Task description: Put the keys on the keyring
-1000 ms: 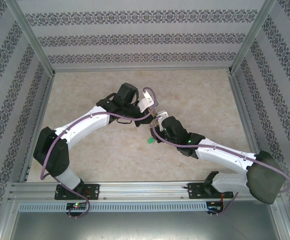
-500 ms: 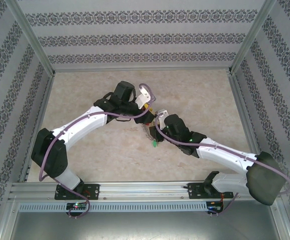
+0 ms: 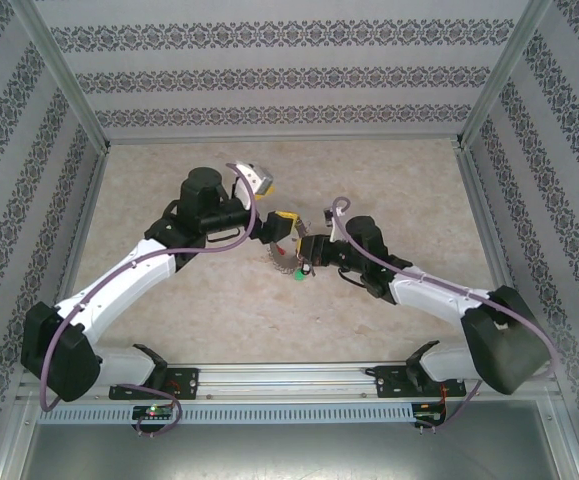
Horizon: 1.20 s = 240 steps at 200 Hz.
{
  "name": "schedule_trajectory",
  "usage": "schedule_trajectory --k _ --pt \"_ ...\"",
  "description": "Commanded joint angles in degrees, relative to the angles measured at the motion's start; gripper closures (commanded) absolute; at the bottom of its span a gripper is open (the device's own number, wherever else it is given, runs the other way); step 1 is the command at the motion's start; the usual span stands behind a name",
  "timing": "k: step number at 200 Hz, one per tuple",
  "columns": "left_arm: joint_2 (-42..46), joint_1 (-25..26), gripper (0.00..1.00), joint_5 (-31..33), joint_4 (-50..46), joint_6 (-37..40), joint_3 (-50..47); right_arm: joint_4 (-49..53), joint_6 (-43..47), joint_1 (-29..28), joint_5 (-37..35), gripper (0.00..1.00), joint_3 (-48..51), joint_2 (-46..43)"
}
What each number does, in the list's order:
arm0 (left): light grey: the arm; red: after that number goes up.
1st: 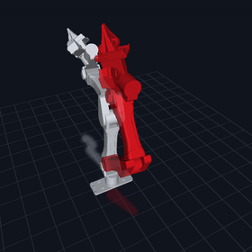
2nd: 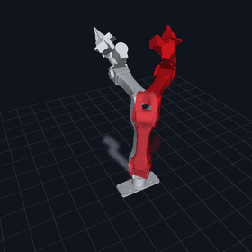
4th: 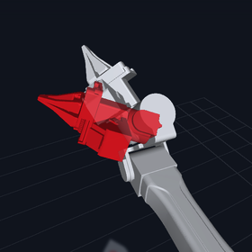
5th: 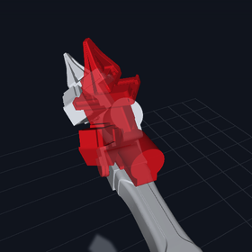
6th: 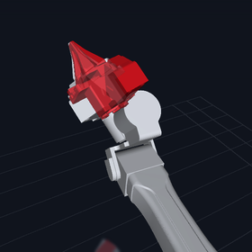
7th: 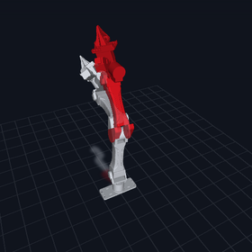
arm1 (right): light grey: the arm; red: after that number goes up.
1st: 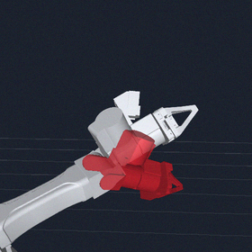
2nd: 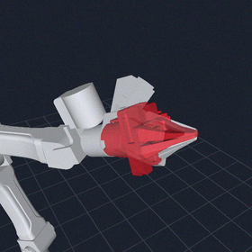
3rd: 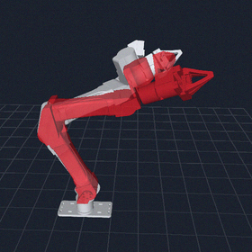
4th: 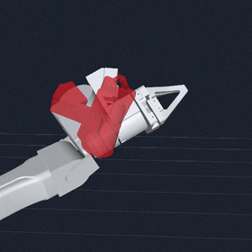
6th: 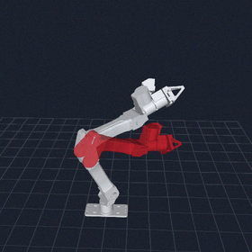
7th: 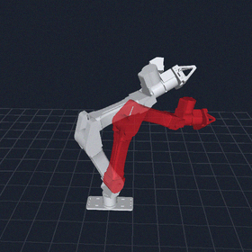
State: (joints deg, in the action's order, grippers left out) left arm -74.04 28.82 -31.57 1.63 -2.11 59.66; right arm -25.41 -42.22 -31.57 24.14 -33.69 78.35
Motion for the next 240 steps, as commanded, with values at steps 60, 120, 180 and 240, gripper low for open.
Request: schedule_trajectory --k 60,120,180,240 --pt "1.4 -1.2 0.00 5.2 0.2 -2.1 -1.8 -13.6 -20.1 -0.8 0.2 0.82 -2.0 14.0" --pt "0.6 -1.3 0.00 6.0 -1.0 -1.1 -1.6 -9.6 -24.4 -3.7 -5.5 0.55 4.3 13.6" --pt "1.8 -1.8 0.00 12.2 -0.8 -2.8 -5.0 14.6 -15.0 1.1 -19.5 0.45 11.1 -7.2" --pt "4.6 -5.9 0.00 19.9 3.8 -12.7 -13.8 24.4 6.2 4.9 -29.5 0.39 8.1 -24.2"
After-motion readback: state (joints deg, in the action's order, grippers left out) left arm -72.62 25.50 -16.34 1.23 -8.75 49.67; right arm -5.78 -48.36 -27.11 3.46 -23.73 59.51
